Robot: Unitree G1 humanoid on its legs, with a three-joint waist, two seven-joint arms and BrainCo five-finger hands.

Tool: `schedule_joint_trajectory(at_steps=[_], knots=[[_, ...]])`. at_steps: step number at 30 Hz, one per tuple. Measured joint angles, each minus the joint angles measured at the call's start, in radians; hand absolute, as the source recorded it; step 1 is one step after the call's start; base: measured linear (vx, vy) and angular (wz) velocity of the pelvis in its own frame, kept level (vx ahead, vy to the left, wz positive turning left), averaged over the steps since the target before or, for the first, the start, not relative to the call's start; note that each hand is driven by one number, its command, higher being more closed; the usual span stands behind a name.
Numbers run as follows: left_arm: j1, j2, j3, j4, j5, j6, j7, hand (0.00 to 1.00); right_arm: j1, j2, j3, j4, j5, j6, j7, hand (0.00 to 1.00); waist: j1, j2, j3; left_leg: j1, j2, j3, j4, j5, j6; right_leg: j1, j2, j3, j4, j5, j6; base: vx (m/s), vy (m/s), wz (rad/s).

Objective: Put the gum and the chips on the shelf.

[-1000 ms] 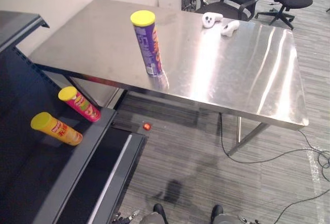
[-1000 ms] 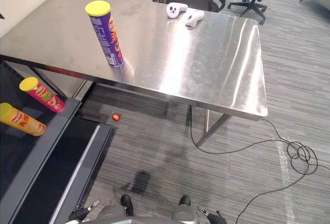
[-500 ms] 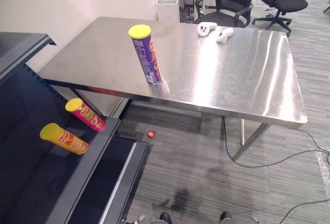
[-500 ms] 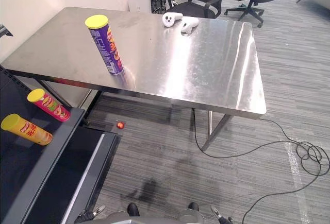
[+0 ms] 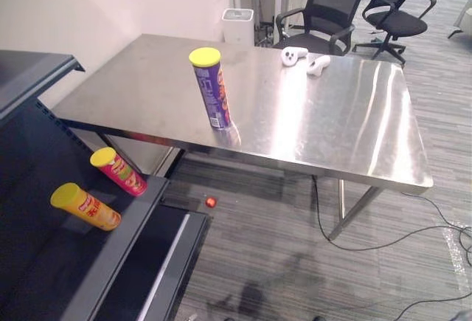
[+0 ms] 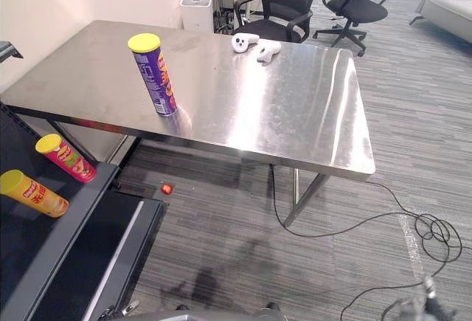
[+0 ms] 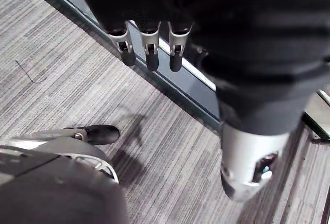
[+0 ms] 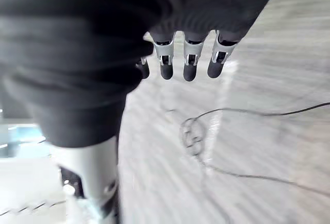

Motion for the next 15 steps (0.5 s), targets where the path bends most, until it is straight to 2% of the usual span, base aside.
schedule_joint_trajectory(at_steps=[2, 4, 9, 12, 15], knots=[[0.009, 0.000, -0.020, -0.016, 0.000, 0.001, 0.001, 0.00, -0.026, -0.014, 0.049, -0.200, -0.069, -0.014, -0.034, 0.00, -0.006, 0.005, -0.006, -0.001, 0.001, 0.000, 0.002, 0.000, 0.000, -0.001, 0.000, 0.000, 0.001, 0.000, 0.000, 0.00, 0.000, 0.00], [0.014, -0.001, -0.045, -0.022, 0.003, 0.002, 0.002, 0.00, -0.050, -0.026, 0.078, -0.288, -0.110, -0.033, -0.064, 0.00, -0.006, 0.006, -0.006, -0.002, 0.001, 0.000, 0.003, 0.000, 0.000, -0.002, 0.000, 0.000, 0.001, 0.000, 0.000, 0.00, 0.000, 0.00], [0.034, -0.008, -0.067, -0.033, 0.037, 0.005, 0.001, 0.00, -0.091, -0.030, 0.142, -0.491, -0.203, -0.043, -0.091, 0.00, 0.010, 0.000, -0.011, -0.021, 0.001, -0.004, 0.004, 0.001, 0.001, -0.020, 0.000, -0.002, 0.004, 0.000, 0.001, 0.00, 0.000, 0.00], [0.043, -0.012, -0.067, -0.034, 0.038, 0.005, 0.001, 0.00, -0.097, -0.043, 0.242, -0.607, -0.247, -0.073, -0.080, 0.00, 0.012, -0.003, -0.012, -0.034, 0.001, -0.016, 0.005, 0.001, 0.001, -0.026, 0.000, -0.010, 0.004, 0.001, 0.001, 0.01, -0.008, 0.06], [0.047, -0.012, -0.072, -0.054, 0.039, 0.005, 0.001, 0.00, -0.121, -0.046, 0.328, -0.628, -0.264, -0.080, -0.049, 0.00, 0.016, -0.005, -0.012, -0.050, 0.002, -0.030, 0.011, 0.002, 0.003, -0.029, 0.001, -0.022, 0.005, 0.001, 0.001, 0.02, -0.018, 0.13]])
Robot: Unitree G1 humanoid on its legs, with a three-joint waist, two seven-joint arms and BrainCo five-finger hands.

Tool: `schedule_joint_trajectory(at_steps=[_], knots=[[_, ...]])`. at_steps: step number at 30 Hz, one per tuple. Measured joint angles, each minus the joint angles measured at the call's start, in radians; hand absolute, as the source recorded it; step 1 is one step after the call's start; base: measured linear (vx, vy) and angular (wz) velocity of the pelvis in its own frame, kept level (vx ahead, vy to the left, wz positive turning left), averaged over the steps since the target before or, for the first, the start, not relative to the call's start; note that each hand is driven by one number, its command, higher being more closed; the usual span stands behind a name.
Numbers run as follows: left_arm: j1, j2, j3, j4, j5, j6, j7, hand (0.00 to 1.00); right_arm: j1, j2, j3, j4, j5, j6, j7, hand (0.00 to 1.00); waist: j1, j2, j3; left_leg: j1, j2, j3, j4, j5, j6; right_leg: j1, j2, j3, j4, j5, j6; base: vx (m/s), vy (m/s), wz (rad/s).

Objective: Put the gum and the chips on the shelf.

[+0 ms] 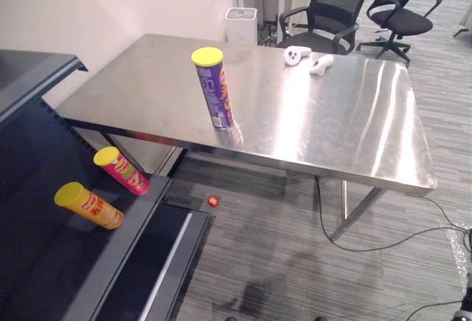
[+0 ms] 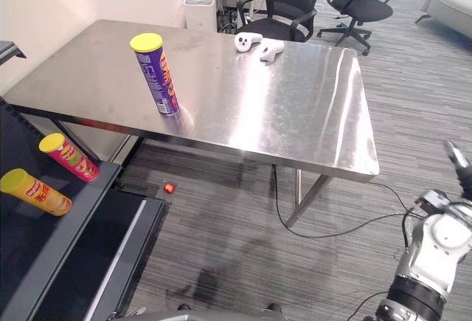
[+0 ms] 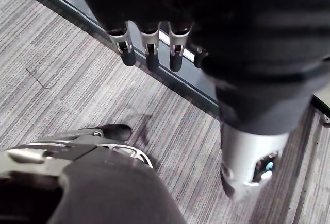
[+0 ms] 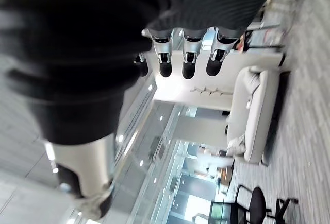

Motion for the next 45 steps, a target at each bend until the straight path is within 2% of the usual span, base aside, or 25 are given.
schedule_joint_trajectory(at_steps=[5, 10, 12, 14, 16, 24, 33, 35, 41, 45], knots=[[0.001, 0.008, -0.014, -0.019, 0.000, -0.003, -0.017, 0.00, -0.068, -0.021, 0.237, 0.022, 0.001, 0.000, 0.100, 0.00, 0.031, -0.017, 0.013, -0.023, -0.005, -0.034, 0.003, 0.007, 0.009, 0.001, -0.006, -0.036, 0.002, 0.001, -0.001, 0.01, -0.006, 0.19], [0.001, 0.012, -0.043, -0.038, -0.003, -0.008, -0.022, 0.00, -0.228, -0.028, 0.355, 0.136, 0.046, 0.002, 0.138, 0.00, 0.065, -0.016, 0.068, -0.058, -0.018, -0.077, 0.008, 0.023, 0.019, -0.003, -0.019, -0.072, 0.005, 0.003, 0.001, -0.02, 0.004, 0.28], [0.002, 0.011, -0.049, -0.042, -0.007, -0.008, -0.022, 0.00, -0.313, -0.028, 0.403, 0.180, 0.088, 0.005, 0.140, 0.00, 0.089, -0.014, 0.100, -0.076, -0.019, -0.086, 0.007, 0.031, 0.024, -0.015, -0.019, -0.080, 0.005, 0.013, -0.005, -0.02, 0.011, 0.14], [0.001, 0.011, -0.049, -0.045, -0.012, -0.008, -0.021, 0.00, -0.371, -0.028, 0.422, 0.186, 0.089, 0.009, 0.139, 0.00, 0.109, -0.014, 0.112, -0.094, -0.020, -0.095, 0.010, 0.034, 0.027, -0.027, -0.020, -0.087, 0.005, 0.021, -0.007, -0.01, 0.008, 0.16], [0.001, 0.011, -0.048, -0.047, -0.015, -0.008, -0.019, 0.00, -0.457, -0.028, 0.441, 0.221, 0.090, 0.009, 0.134, 0.00, 0.110, -0.016, 0.125, -0.105, -0.022, -0.112, 0.014, 0.037, 0.030, -0.025, -0.021, -0.100, 0.005, 0.025, -0.006, 0.00, 0.009, 0.24], [-0.014, 0.011, -0.048, -0.058, -0.024, -0.011, -0.012, 0.00, -0.731, -0.067, 0.509, 0.336, 0.091, 0.012, 0.079, 0.00, 0.160, -0.021, 0.172, -0.172, -0.022, -0.146, 0.036, 0.041, 0.036, -0.059, -0.026, -0.135, 0.007, 0.031, -0.009, 0.01, 0.001, 0.15], [-0.053, 0.010, -0.056, -0.077, -0.063, -0.016, 0.016, 0.00, -0.933, -0.069, 0.573, 0.452, 0.089, 0.039, 0.053, 0.00, 0.177, -0.021, 0.228, -0.213, -0.020, -0.167, 0.053, 0.042, 0.036, -0.076, -0.024, -0.160, 0.010, 0.031, -0.009, 0.01, -0.003, 0.07], [-0.064, 0.010, -0.067, -0.079, -0.063, -0.024, 0.017, 0.00, -0.943, -0.069, 0.575, 0.454, 0.089, 0.042, 0.053, 0.00, 0.189, -0.021, 0.234, -0.214, -0.019, -0.167, 0.053, 0.041, 0.036, -0.077, -0.023, -0.161, 0.010, 0.031, -0.009, 0.00, 0.000, 0.00], [-0.074, 0.011, -0.072, -0.085, -0.063, -0.023, 0.024, 0.00, -0.968, -0.069, 0.612, 0.454, 0.087, 0.049, 0.058, 0.00, 0.192, -0.024, 0.243, -0.218, -0.015, -0.168, 0.056, 0.041, 0.036, -0.077, -0.022, -0.170, 0.016, 0.031, -0.009, 0.04, -0.005, 0.03], [-0.085, 0.016, -0.071, -0.086, -0.063, -0.024, 0.025, 0.00, -0.968, -0.069, 0.636, 0.454, 0.087, 0.049, 0.070, 0.00, 0.196, -0.036, 0.258, -0.218, -0.009, -0.164, 0.074, 0.041, 0.036, -0.076, -0.020, -0.168, 0.022, 0.031, -0.009, 0.02, -0.011, -0.05]])
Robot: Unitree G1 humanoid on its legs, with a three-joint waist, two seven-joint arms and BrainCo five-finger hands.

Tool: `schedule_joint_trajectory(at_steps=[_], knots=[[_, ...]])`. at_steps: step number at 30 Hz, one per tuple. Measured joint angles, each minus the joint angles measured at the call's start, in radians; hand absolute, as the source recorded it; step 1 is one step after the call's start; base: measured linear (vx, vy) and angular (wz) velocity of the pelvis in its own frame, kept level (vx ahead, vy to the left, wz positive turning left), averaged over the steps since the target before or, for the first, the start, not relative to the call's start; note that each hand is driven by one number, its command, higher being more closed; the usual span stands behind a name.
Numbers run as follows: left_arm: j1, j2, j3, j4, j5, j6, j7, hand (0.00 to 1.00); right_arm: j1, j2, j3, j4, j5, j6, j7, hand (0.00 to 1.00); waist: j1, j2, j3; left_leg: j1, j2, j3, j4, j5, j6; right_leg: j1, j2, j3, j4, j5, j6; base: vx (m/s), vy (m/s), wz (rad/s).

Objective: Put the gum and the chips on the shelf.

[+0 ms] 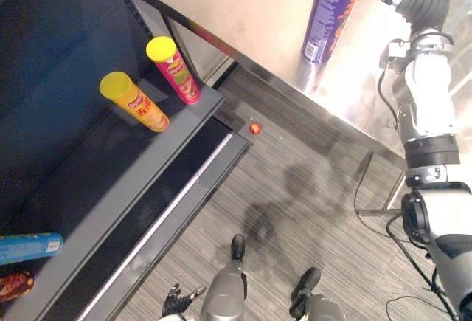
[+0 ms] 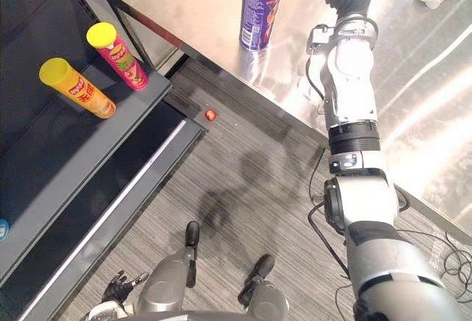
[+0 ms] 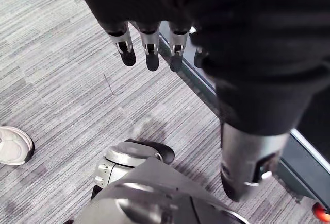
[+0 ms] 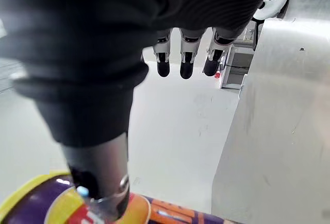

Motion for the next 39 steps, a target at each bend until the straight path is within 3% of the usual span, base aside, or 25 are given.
schedule_joint_trajectory(at_steps=[17, 29, 31, 32, 33, 35, 38, 39], knots=[[-0.002, 0.001, 0.001, 0.000, 0.004, 0.000, 0.000, 0.00, 0.068, 0.000, 0.071, -0.007, -0.020, 0.000, 0.051, 0.00, 0.000, -0.003, 0.006, 0.009, 0.032, 0.003, 0.049, 0.000, 0.000, 0.001, 0.011, 0.027, 0.051, -0.001, 0.000, 0.01, -0.010, -0.03], [-0.002, 0.005, 0.003, 0.000, 0.019, 0.000, 0.000, 0.00, 0.137, -0.006, 0.117, -0.102, -0.021, -0.001, 0.093, 0.00, -0.003, -0.010, 0.005, 0.023, 0.054, 0.023, 0.079, 0.000, -0.001, 0.009, 0.018, 0.043, 0.071, -0.001, 0.000, 0.02, -0.009, -0.04], [-0.003, 0.013, 0.007, -0.001, 0.022, -0.001, -0.001, 0.00, 0.164, -0.005, 0.125, -0.120, -0.021, -0.001, 0.094, 0.00, -0.001, -0.032, 0.008, -0.033, 0.054, 0.031, 0.218, -0.007, -0.003, 0.028, 0.002, 0.045, 0.071, 0.001, -0.002, 0.05, 0.008, 0.06], [-0.006, 0.016, 0.026, 0.001, 0.022, -0.002, -0.002, 0.00, 0.170, -0.001, 0.126, -0.127, -0.021, -0.002, 0.094, 0.00, 0.002, -0.048, 0.013, -0.076, 0.035, 0.028, 0.237, -0.057, -0.025, 0.037, -0.007, 0.049, 0.070, 0.001, -0.003, 0.05, 0.037, -0.01], [-0.001, 0.003, 0.036, 0.003, 0.022, 0.002, -0.001, 0.00, 0.168, -0.012, 0.128, -0.136, -0.021, -0.002, 0.096, 0.00, 0.003, -0.027, 0.001, -0.054, 0.026, 0.002, 0.071, 0.058, 0.002, 0.038, 0.013, 0.048, 0.069, 0.001, -0.002, 0.03, 0.059, -0.17], [0.006, 0.002, 0.037, 0.002, 0.022, 0.002, 0.000, 0.00, 0.181, -0.024, 0.120, -0.155, -0.021, -0.004, 0.094, 0.00, 0.007, -0.032, -0.004, -0.040, 0.036, 0.025, 0.024, 0.053, 0.012, 0.029, 0.026, 0.043, 0.074, -0.004, 0.004, 0.08, 0.057, -0.04], [0.001, 0.002, 0.029, -0.008, 0.022, 0.002, 0.000, 0.00, 0.185, -0.024, 0.124, -0.154, -0.022, -0.001, 0.101, 0.00, 0.013, -0.038, -0.003, -0.023, 0.032, 0.021, 0.018, 0.053, 0.013, 0.005, 0.004, 0.044, 0.145, -0.010, 0.004, 0.10, 0.031, 0.05], [0.002, -0.002, 0.030, -0.009, 0.022, 0.001, 0.000, 0.00, 0.186, -0.014, 0.127, -0.158, -0.022, -0.001, 0.113, 0.00, 0.020, -0.033, -0.003, -0.011, 0.046, 0.010, 0.020, 0.053, 0.013, -0.015, 0.005, 0.049, 0.157, -0.066, 0.005, 0.06, 0.002, -0.12]])
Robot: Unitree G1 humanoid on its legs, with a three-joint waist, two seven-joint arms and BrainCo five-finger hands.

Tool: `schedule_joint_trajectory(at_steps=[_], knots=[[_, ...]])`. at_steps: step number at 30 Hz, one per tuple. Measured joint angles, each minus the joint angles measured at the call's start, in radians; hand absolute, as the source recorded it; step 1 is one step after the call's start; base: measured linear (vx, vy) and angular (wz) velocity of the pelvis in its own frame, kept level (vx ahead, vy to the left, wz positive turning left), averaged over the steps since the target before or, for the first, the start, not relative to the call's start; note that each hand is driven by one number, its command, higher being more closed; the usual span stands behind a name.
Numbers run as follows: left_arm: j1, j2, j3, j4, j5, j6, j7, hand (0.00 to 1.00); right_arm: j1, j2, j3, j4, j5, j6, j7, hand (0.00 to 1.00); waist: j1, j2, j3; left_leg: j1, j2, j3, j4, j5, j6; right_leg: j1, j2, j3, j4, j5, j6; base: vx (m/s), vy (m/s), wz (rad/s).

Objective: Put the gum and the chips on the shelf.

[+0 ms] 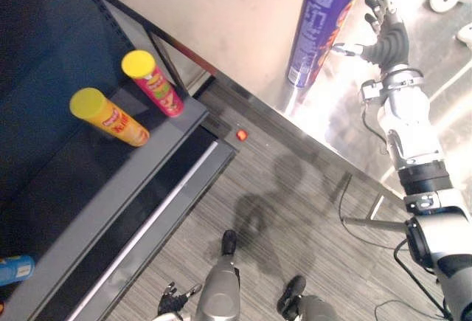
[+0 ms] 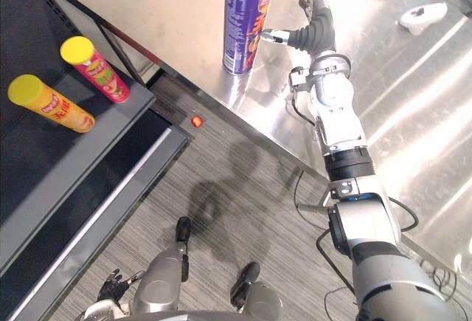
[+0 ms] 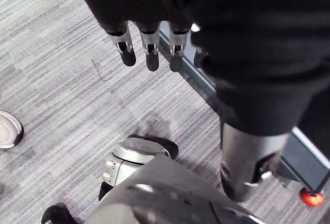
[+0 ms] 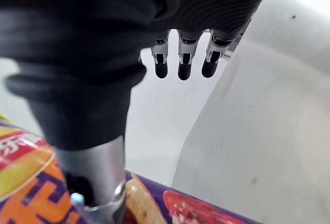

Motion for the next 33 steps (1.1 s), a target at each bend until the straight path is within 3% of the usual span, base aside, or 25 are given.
schedule_joint_trajectory(at_steps=[2, 3, 4, 9, 20, 28, 33], knots=[[-0.006, 0.009, -0.001, 0.000, 0.000, 0.000, -0.001, 0.00, 0.007, 0.001, 0.001, -0.016, 0.000, -0.002, 0.002, 0.00, -0.009, -0.007, -0.003, 0.000, 0.004, -0.009, 0.006, 0.000, -0.001, -0.015, 0.026, -0.001, -0.112, 0.003, -0.009, 0.00, -0.077, 0.09], [-0.013, 0.013, 0.000, -0.001, 0.001, 0.000, -0.001, 0.00, 0.009, 0.000, 0.001, -0.021, 0.000, -0.002, 0.002, 0.00, -0.014, -0.025, -0.003, 0.001, -0.014, -0.010, 0.007, -0.002, -0.003, -0.035, 0.026, -0.001, -0.154, 0.092, -0.027, -0.01, -0.133, 0.31], [-0.017, 0.016, 0.001, 0.000, 0.002, 0.000, 0.000, 0.00, 0.014, 0.000, 0.002, -0.028, 0.000, -0.002, 0.002, 0.00, -0.021, -0.026, -0.002, 0.002, -0.017, -0.011, 0.008, -0.005, -0.007, -0.030, 0.023, -0.027, -0.148, 0.065, -0.037, 0.03, -0.138, 0.12], [-0.005, 0.010, 0.020, 0.005, 0.002, 0.002, 0.011, 0.00, 0.077, -0.001, 0.026, -0.090, 0.000, -0.001, 0.008, 0.00, -0.031, -0.021, -0.003, 0.019, 0.028, -0.006, 0.009, -0.004, -0.010, -0.023, 0.070, -0.001, -0.154, 0.064, -0.039, 0.01, -0.101, -0.15], [-0.006, 0.009, 0.020, 0.000, 0.038, 0.001, 0.006, 0.00, 0.154, -0.002, 0.037, -0.205, 0.000, -0.003, 0.076, 0.00, -0.031, -0.022, -0.006, 0.022, -0.008, -0.006, -0.010, -0.004, -0.014, -0.018, 0.035, -0.011, -0.154, 0.069, -0.038, -0.03, 0.039, 0.07], [0.001, 0.018, 0.020, 0.002, 0.041, 0.002, -0.008, 0.00, 0.239, 0.002, 0.037, -0.236, 0.000, -0.004, 0.090, 0.00, -0.034, -0.039, -0.040, 0.036, -0.013, 0.016, -0.061, -0.011, -0.024, -0.036, 0.031, 0.003, -0.169, 0.081, -0.034, -0.09, 0.038, -0.07], [0.008, 0.026, 0.020, 0.008, 0.041, 0.003, -0.011, 0.00, 0.259, 0.018, 0.046, -0.246, 0.000, -0.009, 0.108, 0.00, -0.050, -0.048, -0.054, 0.045, -0.023, 0.017, -0.082, -0.011, -0.027, -0.035, 0.032, 0.008, -0.181, 0.098, -0.028, -0.11, 0.040, -0.01]])
